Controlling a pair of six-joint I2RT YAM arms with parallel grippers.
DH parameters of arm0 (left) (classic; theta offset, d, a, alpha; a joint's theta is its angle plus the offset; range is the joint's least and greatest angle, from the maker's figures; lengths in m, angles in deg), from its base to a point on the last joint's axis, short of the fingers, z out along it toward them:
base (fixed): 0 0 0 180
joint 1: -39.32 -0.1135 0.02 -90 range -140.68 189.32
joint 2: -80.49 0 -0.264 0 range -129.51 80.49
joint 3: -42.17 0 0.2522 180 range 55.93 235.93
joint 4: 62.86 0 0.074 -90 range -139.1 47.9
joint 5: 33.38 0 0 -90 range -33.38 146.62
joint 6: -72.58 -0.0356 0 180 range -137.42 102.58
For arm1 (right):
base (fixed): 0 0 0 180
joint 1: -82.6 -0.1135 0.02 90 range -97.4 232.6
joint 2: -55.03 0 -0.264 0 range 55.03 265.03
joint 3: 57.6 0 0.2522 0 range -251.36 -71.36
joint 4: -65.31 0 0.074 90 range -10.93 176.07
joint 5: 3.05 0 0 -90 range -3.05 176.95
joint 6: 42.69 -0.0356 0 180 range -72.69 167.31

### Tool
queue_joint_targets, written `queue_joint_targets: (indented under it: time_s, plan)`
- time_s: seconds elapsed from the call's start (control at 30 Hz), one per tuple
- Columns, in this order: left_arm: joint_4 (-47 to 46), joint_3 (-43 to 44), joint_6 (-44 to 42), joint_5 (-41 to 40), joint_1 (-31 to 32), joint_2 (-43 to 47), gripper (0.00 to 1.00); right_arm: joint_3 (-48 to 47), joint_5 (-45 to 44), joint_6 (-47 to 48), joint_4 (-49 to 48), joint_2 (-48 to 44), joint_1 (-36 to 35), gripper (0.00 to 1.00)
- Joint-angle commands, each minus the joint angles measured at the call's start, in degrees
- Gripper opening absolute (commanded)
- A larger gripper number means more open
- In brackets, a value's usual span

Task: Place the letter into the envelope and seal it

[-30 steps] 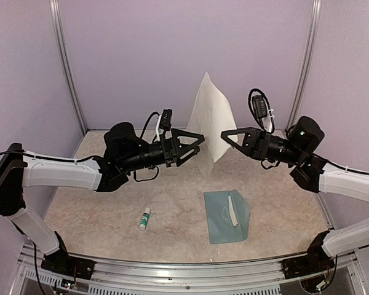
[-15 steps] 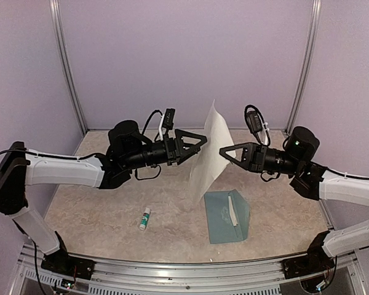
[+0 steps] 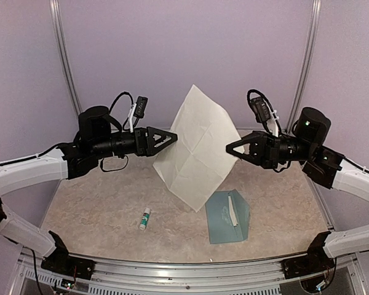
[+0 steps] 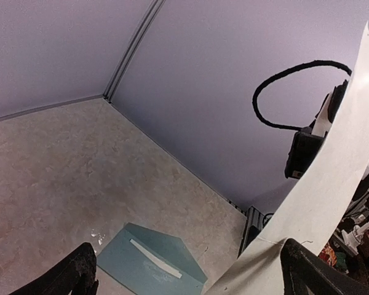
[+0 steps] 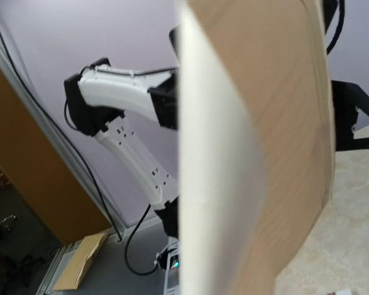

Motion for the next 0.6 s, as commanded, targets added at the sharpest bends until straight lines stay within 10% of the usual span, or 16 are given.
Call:
queue_joint_targets:
  time_s: [0.0,0.13,0.43,0.57]
  plan:
    - [9.2,2.7,-10.3,7.0,-0.2,1.8,0.99,-2.6,2.6,2.9,5.1,-0.6,-0.5,0.0]
    - [9.7,2.4,-13.0,16.0,0.3,2.2,0.96,-3.4,0.9,2.4,5.3,0.0,-0.4,0.0]
    - [9.5,0.3,-14.7,19.9,0.4,5.1,0.33,-4.1,-3.0,2.6,7.8,1.4,0.2,0.01]
    - [11.4,0.5,-16.0,21.3,0.4,5.7,0.0,-3.7,-3.0,3.5,8.6,1.5,1.8,0.45]
